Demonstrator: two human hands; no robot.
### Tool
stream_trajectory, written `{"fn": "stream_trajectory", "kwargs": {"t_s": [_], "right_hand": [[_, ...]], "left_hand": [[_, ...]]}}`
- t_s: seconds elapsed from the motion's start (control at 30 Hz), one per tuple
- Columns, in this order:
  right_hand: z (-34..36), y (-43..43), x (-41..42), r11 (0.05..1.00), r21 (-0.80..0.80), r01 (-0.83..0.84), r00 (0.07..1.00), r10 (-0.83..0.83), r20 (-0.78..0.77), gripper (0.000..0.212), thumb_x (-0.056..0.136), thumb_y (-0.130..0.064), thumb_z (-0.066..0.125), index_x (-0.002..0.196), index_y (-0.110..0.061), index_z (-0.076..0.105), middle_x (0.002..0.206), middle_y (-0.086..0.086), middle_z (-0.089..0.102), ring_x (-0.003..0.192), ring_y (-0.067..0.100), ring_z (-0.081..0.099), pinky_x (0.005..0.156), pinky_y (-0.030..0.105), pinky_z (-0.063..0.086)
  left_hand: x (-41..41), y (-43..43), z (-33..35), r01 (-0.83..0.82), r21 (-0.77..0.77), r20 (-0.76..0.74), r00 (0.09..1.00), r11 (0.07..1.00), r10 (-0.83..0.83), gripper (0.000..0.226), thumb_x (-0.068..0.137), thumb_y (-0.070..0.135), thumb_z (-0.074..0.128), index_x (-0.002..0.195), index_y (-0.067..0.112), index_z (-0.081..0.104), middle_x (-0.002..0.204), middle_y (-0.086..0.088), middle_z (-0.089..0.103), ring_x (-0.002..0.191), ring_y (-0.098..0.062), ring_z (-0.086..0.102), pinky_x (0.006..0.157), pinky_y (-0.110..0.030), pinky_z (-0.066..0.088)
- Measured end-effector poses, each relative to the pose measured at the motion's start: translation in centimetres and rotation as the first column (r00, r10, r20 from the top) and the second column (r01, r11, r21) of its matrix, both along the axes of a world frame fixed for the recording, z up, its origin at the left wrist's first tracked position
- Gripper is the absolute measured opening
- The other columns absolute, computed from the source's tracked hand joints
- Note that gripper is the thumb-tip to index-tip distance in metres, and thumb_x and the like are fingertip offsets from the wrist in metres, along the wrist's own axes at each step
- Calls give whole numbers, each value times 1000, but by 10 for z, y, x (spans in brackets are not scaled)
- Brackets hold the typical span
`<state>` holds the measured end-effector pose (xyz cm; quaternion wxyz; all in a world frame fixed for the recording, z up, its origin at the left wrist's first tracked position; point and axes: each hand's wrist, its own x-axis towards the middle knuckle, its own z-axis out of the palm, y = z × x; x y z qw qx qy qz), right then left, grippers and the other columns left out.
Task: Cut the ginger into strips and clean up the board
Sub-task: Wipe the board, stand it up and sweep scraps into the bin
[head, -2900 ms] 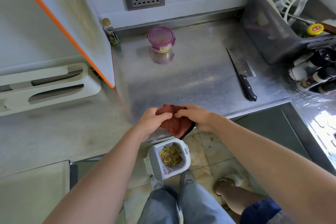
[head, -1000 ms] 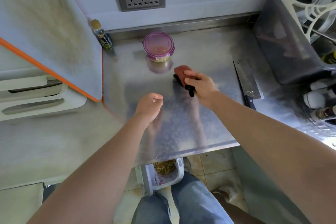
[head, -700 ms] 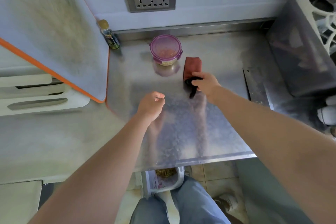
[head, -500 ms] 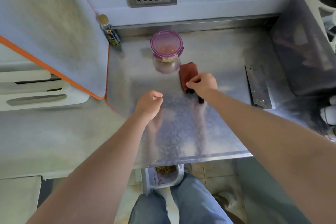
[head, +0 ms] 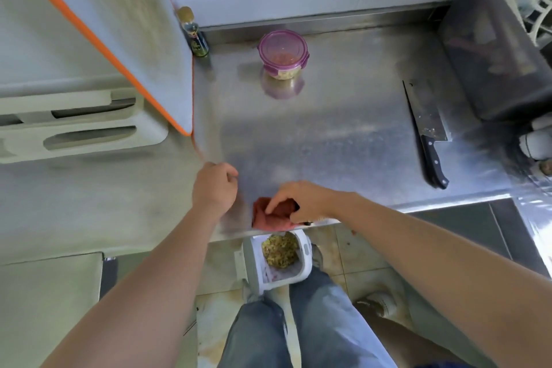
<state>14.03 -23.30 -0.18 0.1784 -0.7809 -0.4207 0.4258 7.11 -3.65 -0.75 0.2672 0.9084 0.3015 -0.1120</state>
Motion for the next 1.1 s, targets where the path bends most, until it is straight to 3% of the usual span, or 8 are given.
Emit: {"fn": "stream_trajectory", "kwargs": {"t_s": [0.2,0.4,0.57,0.63,0.73,0.9,1.0,1.1], "right_hand": [[1,-21,-41,990,-109,-94,995,95,1,39,73,-4,60,98,-31,75,92,-10,59,89,11,55,79,27,47],[9,-40,-37,765,280,579,805,-591,-52,50,76,5,56,109,-31,68,104,-4,55,88,7,53,73,8,40],[17,-48,-50,951,-128,282,933,-303,-195,43,77,4,50,95,-25,75,89,7,66,65,12,59,58,24,48],[21,-49,-46,921,-76,382,889,-389,-243,45,77,5,45,89,-26,76,88,11,68,56,17,59,49,28,50],[15,-55,-35,720,241,650,750,-659,-53,49,78,8,50,105,-26,72,98,-6,59,85,14,58,75,25,51],[21,-51,-42,910,-17,414,899,-412,-145,45,79,5,51,93,-31,74,105,-3,62,83,17,65,72,23,53],[28,-47,-33,662,154,734,675,-683,-280,43,81,11,46,91,-19,74,103,5,63,73,17,64,62,25,55],[18,-54,-16,473,312,824,506,-862,-28,45,81,7,48,109,-23,67,115,7,55,97,21,55,75,25,49]], "left_hand": [[-26,-14,4,32,-38,26,999,999,-31,28,93,10,46,106,21,70,118,-11,54,113,-30,52,93,-37,43],[-35,-18,3,57,-30,44,997,998,-55,29,93,9,47,110,19,68,121,-12,52,118,-31,48,95,-39,42],[-34,-18,2,63,-27,39,997,998,-61,26,94,12,48,108,20,69,120,-11,53,117,-30,48,95,-38,42],[-32,-18,3,61,-26,37,997,998,-60,27,94,12,48,108,20,69,121,-11,53,118,-30,48,96,-38,41],[-28,-20,4,73,-35,50,996,997,-72,29,93,10,46,110,18,68,122,-11,53,119,-29,47,96,-37,41],[-17,-28,6,109,-47,64,992,993,-106,29,93,10,46,109,19,68,123,-10,53,120,-28,48,96,-35,40],[-10,-30,6,129,-50,68,990,990,-125,29,93,11,46,111,19,68,123,-9,53,119,-27,49,96,-33,40],[-5,-32,6,130,-62,75,989,990,-125,29,93,10,47,110,18,68,124,-9,53,116,-26,52,95,-31,40]]}}
